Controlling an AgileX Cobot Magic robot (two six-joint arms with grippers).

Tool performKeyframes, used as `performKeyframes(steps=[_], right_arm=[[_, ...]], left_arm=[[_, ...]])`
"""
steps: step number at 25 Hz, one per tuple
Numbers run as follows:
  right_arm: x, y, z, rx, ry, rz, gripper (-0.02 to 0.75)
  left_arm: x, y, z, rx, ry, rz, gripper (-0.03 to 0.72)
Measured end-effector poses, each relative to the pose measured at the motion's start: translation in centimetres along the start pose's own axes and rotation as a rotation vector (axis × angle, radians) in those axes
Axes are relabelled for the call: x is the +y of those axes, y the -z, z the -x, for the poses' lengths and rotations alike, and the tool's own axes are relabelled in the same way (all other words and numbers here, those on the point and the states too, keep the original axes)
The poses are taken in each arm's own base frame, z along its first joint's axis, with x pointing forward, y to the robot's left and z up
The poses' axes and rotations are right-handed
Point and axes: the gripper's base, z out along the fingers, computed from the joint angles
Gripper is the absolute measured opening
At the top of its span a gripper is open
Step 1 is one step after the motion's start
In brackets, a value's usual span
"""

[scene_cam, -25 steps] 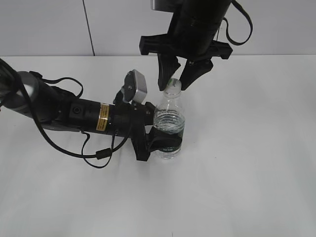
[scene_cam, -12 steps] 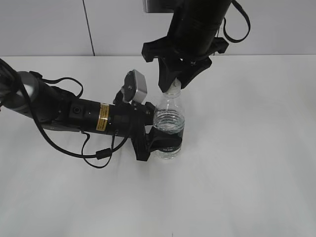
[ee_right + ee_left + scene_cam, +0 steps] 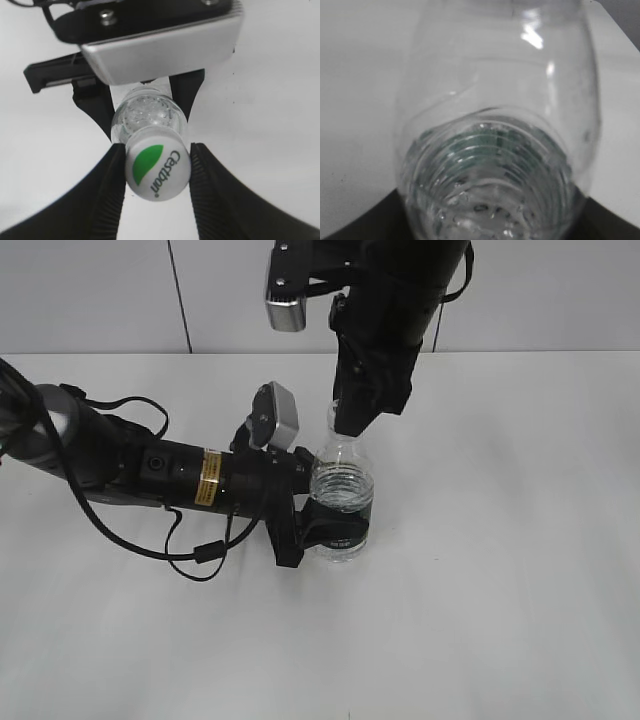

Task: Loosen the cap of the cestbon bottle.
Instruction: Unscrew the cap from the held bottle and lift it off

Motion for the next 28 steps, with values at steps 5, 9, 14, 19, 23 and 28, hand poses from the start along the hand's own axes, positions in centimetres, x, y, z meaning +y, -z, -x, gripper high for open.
performKeyframes(steps=[5,9,14,19,23,28], right_arm=[[-0.04,0.00,-0.07,0.009,0.331,-0.003,0.300],[-0.06,0.00,-0.10,0.012,0.520,-0.003,0.300],[-0.07,0.02,-0.08,0.012,0.610,-0.004,0.300],[-0.07,0.02,-0.08,0.012,0.618,-0.004,0.300],[-0.07,0.02,-0.09,0.013,0.558,-0.004,0.300],[-0.10,-0.01,-0.15,0.019,0.424,-0.006,0.430]], left_arm=[[0.02,0.00,-0.01,0.001,0.001,0.002,0.409],[0.02,0.00,0.00,0.000,0.002,0.002,0.409],[0.03,0.00,0.00,0.000,0.004,0.003,0.409],[0.03,0.00,0.00,0.000,0.004,0.003,0.409],[0.03,0.00,0.00,0.000,0.004,0.003,0.409],[0.03,0.01,0.04,0.000,0.004,0.003,0.409]])
